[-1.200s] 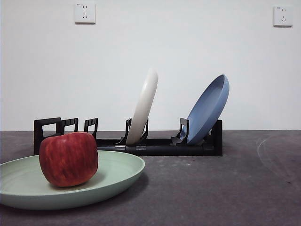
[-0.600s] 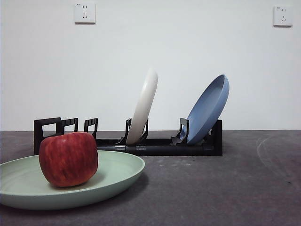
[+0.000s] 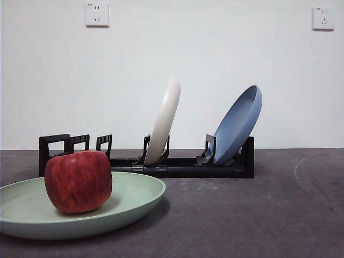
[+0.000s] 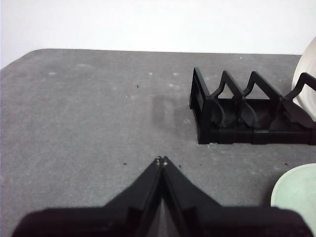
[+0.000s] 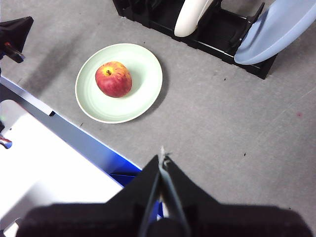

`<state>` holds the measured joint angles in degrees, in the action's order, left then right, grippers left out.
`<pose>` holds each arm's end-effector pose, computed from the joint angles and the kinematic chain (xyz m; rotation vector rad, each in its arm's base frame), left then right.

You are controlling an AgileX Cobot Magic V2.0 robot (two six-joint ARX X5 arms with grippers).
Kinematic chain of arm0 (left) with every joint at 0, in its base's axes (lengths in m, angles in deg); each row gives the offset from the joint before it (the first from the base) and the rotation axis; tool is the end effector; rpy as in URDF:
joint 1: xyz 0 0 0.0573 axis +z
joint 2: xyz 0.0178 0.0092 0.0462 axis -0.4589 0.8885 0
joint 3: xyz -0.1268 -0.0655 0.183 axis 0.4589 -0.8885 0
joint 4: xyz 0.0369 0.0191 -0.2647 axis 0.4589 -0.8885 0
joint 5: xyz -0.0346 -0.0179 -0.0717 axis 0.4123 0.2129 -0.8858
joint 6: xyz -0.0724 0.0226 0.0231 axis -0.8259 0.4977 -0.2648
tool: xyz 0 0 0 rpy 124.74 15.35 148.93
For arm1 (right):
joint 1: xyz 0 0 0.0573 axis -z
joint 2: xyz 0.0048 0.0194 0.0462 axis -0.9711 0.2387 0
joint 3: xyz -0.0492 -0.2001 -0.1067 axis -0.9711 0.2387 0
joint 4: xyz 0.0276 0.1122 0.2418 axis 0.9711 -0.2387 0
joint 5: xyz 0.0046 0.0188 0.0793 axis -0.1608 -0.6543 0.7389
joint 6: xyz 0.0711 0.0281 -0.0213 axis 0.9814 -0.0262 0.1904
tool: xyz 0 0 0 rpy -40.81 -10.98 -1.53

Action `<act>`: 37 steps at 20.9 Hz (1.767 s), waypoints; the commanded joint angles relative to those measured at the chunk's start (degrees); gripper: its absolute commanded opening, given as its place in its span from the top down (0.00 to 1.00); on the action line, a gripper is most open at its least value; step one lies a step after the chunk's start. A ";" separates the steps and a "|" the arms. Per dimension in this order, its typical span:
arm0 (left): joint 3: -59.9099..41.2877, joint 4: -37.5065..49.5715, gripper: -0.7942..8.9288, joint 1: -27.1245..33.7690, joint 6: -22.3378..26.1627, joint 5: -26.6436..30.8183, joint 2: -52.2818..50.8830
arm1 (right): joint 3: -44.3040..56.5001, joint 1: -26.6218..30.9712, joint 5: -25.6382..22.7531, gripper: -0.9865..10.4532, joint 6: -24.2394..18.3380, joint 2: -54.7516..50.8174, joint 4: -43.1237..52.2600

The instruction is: Take the green plate from the plate rack,put the plate on the table,take the apple from the table,put the apple in the plate

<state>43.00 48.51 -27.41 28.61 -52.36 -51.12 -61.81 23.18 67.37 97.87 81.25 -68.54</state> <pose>0.1797 0.0029 0.1453 -0.0543 0.1683 0.0530 0.1050 0.1277 0.3859 -0.1526 0.8055 0.6621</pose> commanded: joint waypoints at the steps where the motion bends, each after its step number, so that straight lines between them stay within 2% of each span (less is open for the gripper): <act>1: -0.44 0.44 0.92 0.02 0.90 -0.09 0.35 | 0.48 -0.17 -0.28 0.91 0.44 0.00 -1.31; 17: -0.44 0.44 0.92 0.02 0.90 -0.09 0.96 | 0.48 -0.17 -1.20 0.91 -0.31 0.00 -1.31; 19: -0.44 0.44 0.92 0.02 0.90 -0.09 0.96 | 0.48 -0.15 -4.92 0.91 -2.64 -0.02 -0.61; 24: -0.44 0.44 0.92 0.02 0.90 -0.07 0.96 | 1.31 1.81 -20.72 0.91 -11.72 -0.17 8.68; 26: -0.44 0.44 0.92 0.02 0.90 -0.09 0.96 | 2.75 5.29 -21.77 0.91 -16.09 -0.61 14.99; 27: -0.44 0.44 0.92 0.02 0.90 -0.09 0.96 | 3.80 7.21 -21.05 0.91 -18.01 -0.98 18.01; 28: -0.44 0.44 0.92 0.02 0.90 -0.09 0.96 | 6.38 11.43 -17.81 0.91 -21.16 -1.55 23.47; 30: -0.44 0.44 0.92 0.02 0.90 -0.07 0.96 | 12.74 19.98 -7.43 0.91 -25.22 -3.39 32.92; 32: -0.44 0.44 0.92 0.02 0.90 -0.09 0.96 | 21.88 29.18 5.92 0.91 -25.46 -5.66 43.12; 33: -0.44 0.44 0.92 0.02 0.90 -0.09 0.96 | 25.64 32.06 10.19 0.91 -25.44 -6.84 46.66; 35: -0.44 0.44 0.92 0.02 0.90 -0.07 0.96 | 33.33 36.61 16.35 0.91 -25.44 -9.66 53.75; 37: -0.44 0.44 0.92 0.02 0.90 -0.07 0.96 | 41.92 40.17 19.76 0.91 -25.27 -13.07 61.81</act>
<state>43.00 48.53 -27.41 28.82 -52.36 -50.18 -24.32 62.43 85.62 73.15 69.38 -10.34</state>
